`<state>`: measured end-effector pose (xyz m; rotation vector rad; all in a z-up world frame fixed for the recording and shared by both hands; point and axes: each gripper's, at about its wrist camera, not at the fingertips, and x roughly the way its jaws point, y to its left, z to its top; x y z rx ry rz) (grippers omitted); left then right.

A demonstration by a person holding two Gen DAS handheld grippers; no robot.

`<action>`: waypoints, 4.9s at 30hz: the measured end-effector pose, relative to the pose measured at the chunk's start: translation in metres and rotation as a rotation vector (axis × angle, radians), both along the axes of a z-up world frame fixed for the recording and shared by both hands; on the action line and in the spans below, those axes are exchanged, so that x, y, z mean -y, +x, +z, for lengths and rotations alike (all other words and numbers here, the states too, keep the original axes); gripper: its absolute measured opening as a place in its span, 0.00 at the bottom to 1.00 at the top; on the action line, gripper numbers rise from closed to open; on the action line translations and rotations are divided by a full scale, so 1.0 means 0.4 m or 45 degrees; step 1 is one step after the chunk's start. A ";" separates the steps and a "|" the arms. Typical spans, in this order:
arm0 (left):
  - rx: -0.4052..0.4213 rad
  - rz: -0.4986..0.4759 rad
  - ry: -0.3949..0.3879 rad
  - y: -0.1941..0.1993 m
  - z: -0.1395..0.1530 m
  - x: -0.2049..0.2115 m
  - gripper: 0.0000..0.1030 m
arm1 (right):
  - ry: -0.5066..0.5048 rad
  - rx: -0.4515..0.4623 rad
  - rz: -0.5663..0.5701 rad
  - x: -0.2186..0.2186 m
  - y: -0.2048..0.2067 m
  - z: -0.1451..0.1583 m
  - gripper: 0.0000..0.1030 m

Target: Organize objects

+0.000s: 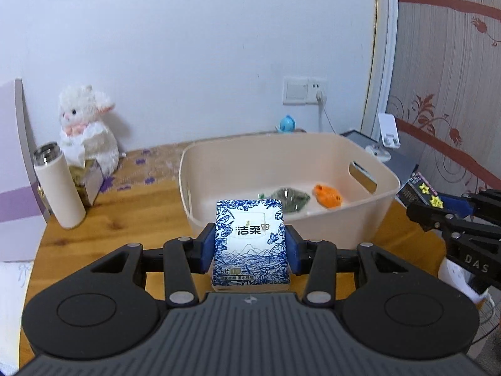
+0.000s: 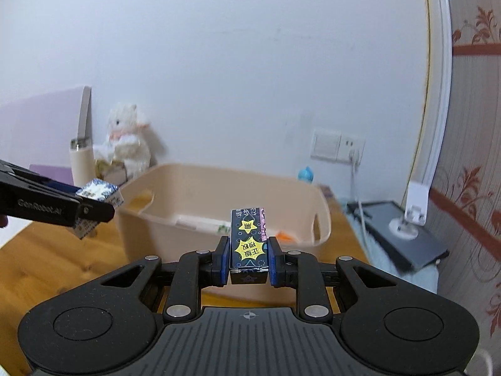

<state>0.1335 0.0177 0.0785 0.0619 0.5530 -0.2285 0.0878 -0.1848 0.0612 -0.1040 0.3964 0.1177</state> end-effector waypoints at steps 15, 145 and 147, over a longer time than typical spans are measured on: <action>0.057 -0.067 0.041 0.173 0.075 0.074 0.46 | -0.010 0.076 -0.041 -0.001 0.162 0.073 0.21; -0.008 0.035 -0.025 -0.496 -0.014 0.048 0.78 | 0.102 -0.030 -0.110 0.016 -0.417 -0.003 0.72; -0.010 0.043 -0.031 -0.506 -0.009 0.045 0.78 | 0.092 -0.025 -0.114 0.015 -0.426 -0.001 0.72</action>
